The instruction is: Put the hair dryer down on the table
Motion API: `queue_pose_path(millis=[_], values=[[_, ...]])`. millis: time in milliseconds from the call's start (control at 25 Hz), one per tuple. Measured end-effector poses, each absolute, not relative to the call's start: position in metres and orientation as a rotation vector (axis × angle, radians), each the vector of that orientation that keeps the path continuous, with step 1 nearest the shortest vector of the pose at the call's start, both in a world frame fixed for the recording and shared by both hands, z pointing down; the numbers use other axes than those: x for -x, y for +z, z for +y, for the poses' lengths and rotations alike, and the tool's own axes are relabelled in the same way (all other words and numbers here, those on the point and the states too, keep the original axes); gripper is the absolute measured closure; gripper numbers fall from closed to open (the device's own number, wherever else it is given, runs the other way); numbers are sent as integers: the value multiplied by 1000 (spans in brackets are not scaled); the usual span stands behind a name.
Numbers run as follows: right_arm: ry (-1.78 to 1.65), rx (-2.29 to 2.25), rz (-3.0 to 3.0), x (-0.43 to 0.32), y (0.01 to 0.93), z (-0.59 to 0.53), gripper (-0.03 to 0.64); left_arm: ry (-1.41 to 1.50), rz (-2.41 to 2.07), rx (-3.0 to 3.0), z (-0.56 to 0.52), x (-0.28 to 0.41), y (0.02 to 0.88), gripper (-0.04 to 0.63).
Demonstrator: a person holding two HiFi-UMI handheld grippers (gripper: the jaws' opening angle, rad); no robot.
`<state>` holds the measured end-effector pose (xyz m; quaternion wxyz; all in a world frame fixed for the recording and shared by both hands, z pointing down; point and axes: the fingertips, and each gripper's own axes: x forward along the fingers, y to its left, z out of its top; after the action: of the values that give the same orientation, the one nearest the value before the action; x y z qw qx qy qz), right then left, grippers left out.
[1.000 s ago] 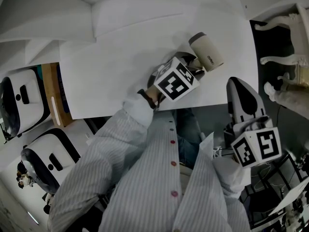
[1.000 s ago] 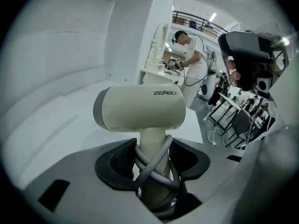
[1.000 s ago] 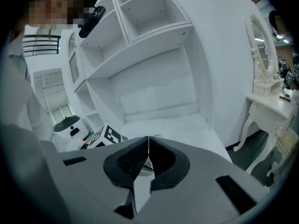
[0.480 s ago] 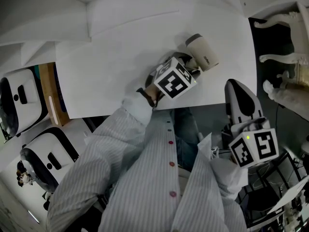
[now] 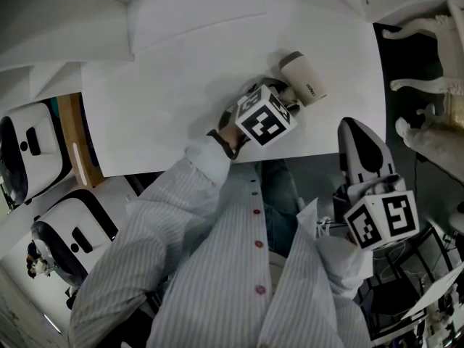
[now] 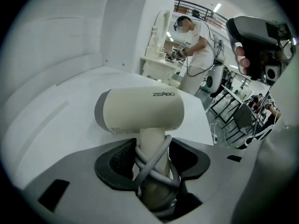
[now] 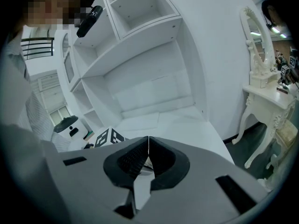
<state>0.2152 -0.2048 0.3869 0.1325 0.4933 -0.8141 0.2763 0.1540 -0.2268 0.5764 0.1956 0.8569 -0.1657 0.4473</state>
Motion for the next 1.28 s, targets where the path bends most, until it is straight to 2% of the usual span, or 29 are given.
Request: queue_pose_path(millis=[1280], values=[[838,-1424,-2358,-211,393,-210,604,1311,-405,-2398,-220,-161,581,350]])
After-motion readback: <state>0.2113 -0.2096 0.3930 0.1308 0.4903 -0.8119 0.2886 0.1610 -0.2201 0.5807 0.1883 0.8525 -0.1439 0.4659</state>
